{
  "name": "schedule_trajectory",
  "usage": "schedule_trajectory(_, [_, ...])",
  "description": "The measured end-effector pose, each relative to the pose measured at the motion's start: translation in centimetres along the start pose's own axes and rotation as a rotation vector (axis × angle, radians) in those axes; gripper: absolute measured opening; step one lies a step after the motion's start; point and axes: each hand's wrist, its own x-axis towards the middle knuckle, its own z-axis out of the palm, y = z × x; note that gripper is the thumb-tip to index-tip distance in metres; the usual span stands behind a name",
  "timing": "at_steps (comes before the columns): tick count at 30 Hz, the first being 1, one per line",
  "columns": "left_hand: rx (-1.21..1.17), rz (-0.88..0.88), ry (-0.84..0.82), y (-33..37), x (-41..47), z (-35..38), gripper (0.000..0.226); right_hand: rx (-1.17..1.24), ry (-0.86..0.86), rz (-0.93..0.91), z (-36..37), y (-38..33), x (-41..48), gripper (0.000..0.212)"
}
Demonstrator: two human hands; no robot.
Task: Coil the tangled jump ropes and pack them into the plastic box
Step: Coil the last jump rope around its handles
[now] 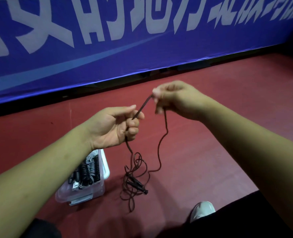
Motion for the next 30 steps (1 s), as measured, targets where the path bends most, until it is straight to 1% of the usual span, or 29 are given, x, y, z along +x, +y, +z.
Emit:
schedule_trajectory(2, [0.115,0.03,0.002,-0.2,0.0,-0.7,0.039,0.323,0.183,-0.022,-1.1,-1.0,0.1,0.027])
schedule_trajectory(3, [0.192,0.026,-0.013,-0.4,0.0,-1.1,0.037,0.509,0.255,0.013,-1.8,-1.2,0.2,0.027])
schedule_trajectory(4, [0.259,0.015,-0.025,-0.6,0.1,-1.2,0.032,0.663,0.328,0.084,-2.4,-1.0,0.4,0.027])
schedule_trajectory(5, [0.294,0.009,-0.024,-0.9,0.2,-1.3,0.025,0.738,0.382,0.178,-2.8,-0.6,0.5,0.026])
schedule_trajectory(6, [0.282,0.009,-0.002,-1.0,0.3,-1.1,0.019,0.681,0.411,0.271,-3.0,0.1,0.5,0.024])
schedule_trajectory(7, [0.249,0.022,0.031,-1.2,0.5,-0.9,0.016,0.467,0.422,0.338,-3.1,0.7,0.4,0.02])
schedule_trajectory(8, [0.236,0.05,0.055,-1.3,0.6,-0.7,0.015,0.091,0.418,0.361,-3.3,1.3,0.2,0.014])
schedule_trajectory(9, [0.257,0.081,0.066,-1.3,0.7,-0.4,0.017,-0.275,0.405,0.322,-3.3,1.4,0.0,0.013])
schedule_trajectory(10, [0.287,0.099,0.064,-1.2,0.7,-0.3,0.018,-0.51,0.37,0.237,-3.1,1.2,-0.2,0.021])
schedule_trajectory(11, [0.31,0.108,0.048,-1.0,0.6,-0.2,0.019,-0.562,0.277,0.15,-2.7,0.7,-0.3,0.028])
schedule_trajectory(12, [0.324,0.112,0.019,-0.9,0.5,0.0,0.02,-0.472,0.148,0.09,-2.1,0.2,-0.4,0.029])
schedule_trajectory(13, [0.333,0.116,-0.004,-0.7,0.4,0.2,0.02,-0.368,-0.005,0.063,-1.1,-0.3,-0.7,0.026])
schedule_trajectory(14, [0.336,0.123,-0.014,-0.5,0.4,0.3,0.02,-0.321,-0.129,0.058,-0.2,-0.5,-0.8,0.023])
schedule_trajectory(15, [0.331,0.131,-0.009,-0.3,0.4,0.5,0.022,-0.334,-0.205,0.052,0.5,-0.5,-0.9,0.023])
schedule_trajectory(16, [0.316,0.141,0.008,-0.1,0.4,0.5,0.025,-0.35,-0.223,0.055,1.0,-0.4,-0.8,0.024])
schedule_trajectory(17, [0.295,0.147,0.026,0.1,0.5,0.3,0.029,-0.331,-0.189,0.034,1.2,-0.5,-0.7,0.026])
schedule_trajectory(18, [0.28,0.14,0.03,0.3,0.6,0.1,0.035,-0.247,-0.101,0.004,1.1,-0.8,-0.5,0.029])
schedule_trajectory(19, [0.29,0.115,0.018,0.4,0.6,-0.2,0.04,-0.098,0.013,-0.028,0.7,-1.0,-0.2,0.03])
schedule_trajectory(21, [0.413,0.075,-0.01,0.2,0.5,-1.0,0.043,0.334,0.237,-0.048,-0.7,-1.9,0.3,0.03])
schedule_trajectory(22, [0.479,0.075,-0.009,-0.1,0.5,-1.3,0.039,0.484,0.332,-0.026,-1.6,-2.1,0.4,0.03])
schedule_trajectory(23, [0.509,0.076,0.004,-0.4,0.6,-1.5,0.035,0.521,0.422,0.012,-2.3,-1.9,0.4,0.03])
schedule_trajectory(24, [0.51,0.072,0.03,-0.7,0.7,-1.7,0.032,0.427,0.494,0.068,-2.9,-1.3,0.4,0.031])
schedule_trajectory(25, [0.495,0.077,0.051,-1.0,0.8,-1.7,0.029,0.229,0.54,0.134,-3.4,-0.6,0.3,0.03])
schedule_trajectory(26, [0.48,0.094,0.065,-1.1,0.8,-1.6,0.028,-0.041,0.562,0.191,-3.7,0.1,0.2,0.025])
schedule_trajectory(27, [0.472,0.119,0.071,-1.0,0.8,-1.4,0.027,-0.283,0.561,0.21,-3.7,0.5,0.1,0.015])
schedule_trajectory(28, [0.474,0.145,0.065,-0.9,0.8,-1.1,0.027,-0.444,0.543,0.192,-3.5,0.6,0.0,0.016])
schedule_trajectory(29, [0.485,0.169,0.053,-0.7,0.8,-0.9,0.028,-0.488,0.49,0.146,-3.2,0.3,0.0,0.027])
schedule_trajectory(30, [0.497,0.187,0.033,-0.5,0.7,-0.5,0.028,-0.425,0.385,0.09,-2.7,-0.2,-0.2,0.032])
